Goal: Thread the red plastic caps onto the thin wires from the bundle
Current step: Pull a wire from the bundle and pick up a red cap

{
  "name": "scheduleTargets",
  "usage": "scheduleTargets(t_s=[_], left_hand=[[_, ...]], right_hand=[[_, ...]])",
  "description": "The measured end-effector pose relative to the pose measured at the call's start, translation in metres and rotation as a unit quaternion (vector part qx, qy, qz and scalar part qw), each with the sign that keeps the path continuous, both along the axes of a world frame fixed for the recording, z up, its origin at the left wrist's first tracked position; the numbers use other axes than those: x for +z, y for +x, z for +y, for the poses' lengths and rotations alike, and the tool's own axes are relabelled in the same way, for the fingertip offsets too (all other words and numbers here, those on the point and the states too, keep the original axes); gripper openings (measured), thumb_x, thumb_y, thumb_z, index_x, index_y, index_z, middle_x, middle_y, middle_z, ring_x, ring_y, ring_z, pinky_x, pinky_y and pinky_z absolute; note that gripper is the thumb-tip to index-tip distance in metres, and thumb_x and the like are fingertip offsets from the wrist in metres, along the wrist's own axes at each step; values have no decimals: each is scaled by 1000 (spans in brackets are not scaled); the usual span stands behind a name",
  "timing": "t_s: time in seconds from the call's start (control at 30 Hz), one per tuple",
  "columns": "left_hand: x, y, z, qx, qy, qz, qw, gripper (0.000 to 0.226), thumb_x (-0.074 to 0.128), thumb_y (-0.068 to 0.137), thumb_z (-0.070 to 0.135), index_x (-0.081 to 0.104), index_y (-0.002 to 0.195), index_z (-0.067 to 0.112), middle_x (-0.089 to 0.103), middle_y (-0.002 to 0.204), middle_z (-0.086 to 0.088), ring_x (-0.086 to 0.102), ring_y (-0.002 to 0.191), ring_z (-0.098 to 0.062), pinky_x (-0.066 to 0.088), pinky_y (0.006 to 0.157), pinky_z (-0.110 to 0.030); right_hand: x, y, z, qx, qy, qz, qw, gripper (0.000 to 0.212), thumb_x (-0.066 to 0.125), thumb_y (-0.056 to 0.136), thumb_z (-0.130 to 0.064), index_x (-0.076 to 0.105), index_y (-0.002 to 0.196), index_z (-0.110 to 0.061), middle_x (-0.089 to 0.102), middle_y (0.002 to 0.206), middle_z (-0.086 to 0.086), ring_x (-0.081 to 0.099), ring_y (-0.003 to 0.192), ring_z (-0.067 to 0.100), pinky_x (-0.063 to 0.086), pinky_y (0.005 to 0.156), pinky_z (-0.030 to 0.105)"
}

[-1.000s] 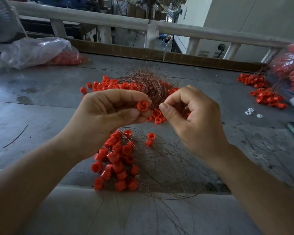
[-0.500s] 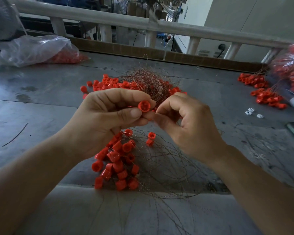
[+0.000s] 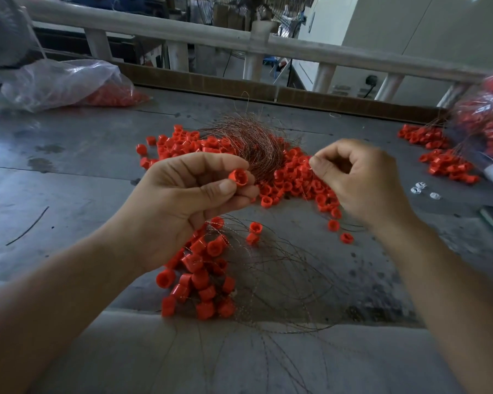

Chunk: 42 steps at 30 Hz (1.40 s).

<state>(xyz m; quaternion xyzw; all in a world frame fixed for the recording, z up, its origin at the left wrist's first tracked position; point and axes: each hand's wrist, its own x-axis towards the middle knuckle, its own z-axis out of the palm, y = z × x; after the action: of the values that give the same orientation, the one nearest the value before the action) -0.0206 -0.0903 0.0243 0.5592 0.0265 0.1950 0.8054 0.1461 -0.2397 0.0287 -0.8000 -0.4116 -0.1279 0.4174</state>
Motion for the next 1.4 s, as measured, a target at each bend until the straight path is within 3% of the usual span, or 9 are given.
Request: scheduleTargets(t_s=[0.13, 0.33, 0.6, 0.73, 0.93, 1.1, 1.23, 1.3, 1.4], left_hand=[[0, 2, -1, 12, 2, 12, 1000, 23, 57, 63, 1, 75, 76, 9, 72, 75, -9, 71, 72, -17, 54, 62, -18], [0, 1, -2, 11, -1, 13, 1000, 25, 54, 64, -2, 74, 75, 8, 72, 75, -9, 70, 71, -17, 54, 61, -18], [0, 1, -3, 14, 2, 18, 1000, 24, 55, 63, -1, 74, 75, 8, 72, 75, -9, 70, 70, -16, 54, 61, -18], [-1, 1, -2, 11, 7, 18, 1000, 25, 54, 65, -2, 74, 76, 8, 72, 76, -9, 70, 71, -17, 54, 61, -18], [0, 0, -1, 9, 10, 17, 1000, 21, 62, 60, 4, 74, 77, 9, 72, 76, -8, 70, 72, -16, 54, 62, -18], [-2, 2, 0, 4, 14, 18, 1000, 23, 65, 57, 7, 75, 78, 9, 72, 77, -9, 70, 72, -16, 54, 62, -19], [-5, 2, 1, 15, 50, 24, 998, 24, 59, 63, 2, 74, 80, 10, 72, 78, -9, 70, 74, -17, 54, 64, -19], [-6, 2, 0, 25, 79, 31, 996, 25, 59, 63, 3, 75, 81, 13, 72, 79, -9, 70, 75, -18, 54, 65, -19], [-6, 1, -1, 34, 111, 36, 993, 26, 61, 63, 6, 75, 81, 18, 73, 79, -8, 70, 76, -16, 53, 65, -18]], right_hand=[[-17, 10, 5, -12, -122, 10, 992, 12, 65, 82, -13, 69, 93, -16, 52, 75, -16, 48, 65, -2, 38, 64, 16], [-26, 5, 19, 19, -164, -50, 985, 26, 62, 85, -13, 66, 110, -19, 57, 95, -2, 44, 82, 5, 37, 75, 20], [-27, 9, 21, 7, -146, -42, 988, 4, 62, 84, -12, 66, 83, -12, 52, 83, -6, 46, 78, 7, 32, 68, 19], [-22, 9, 17, 12, -108, -17, 994, 4, 64, 82, -14, 66, 85, -17, 51, 76, -14, 47, 67, 3, 37, 67, 17], [-30, 6, 20, 11, -209, -29, 977, 17, 69, 79, -28, 64, 92, -18, 49, 81, -10, 44, 68, 4, 33, 62, 19], [-30, 8, 18, 20, -226, -19, 974, 11, 67, 81, -25, 65, 89, -18, 52, 80, -10, 47, 71, 4, 35, 67, 20], [-14, 1, 14, 74, -73, 161, 981, 15, 75, 71, -15, 62, 78, -20, 61, 70, -6, 57, 68, 10, 46, 67, 22], [-4, -9, 11, 163, 19, 293, 942, 19, 72, 64, -15, 61, 78, -19, 63, 63, -7, 60, 63, 8, 50, 59, 18], [4, -25, 11, 261, 74, 365, 890, 21, 67, 59, -11, 60, 79, -15, 64, 61, -4, 63, 61, 8, 50, 57, 17]])
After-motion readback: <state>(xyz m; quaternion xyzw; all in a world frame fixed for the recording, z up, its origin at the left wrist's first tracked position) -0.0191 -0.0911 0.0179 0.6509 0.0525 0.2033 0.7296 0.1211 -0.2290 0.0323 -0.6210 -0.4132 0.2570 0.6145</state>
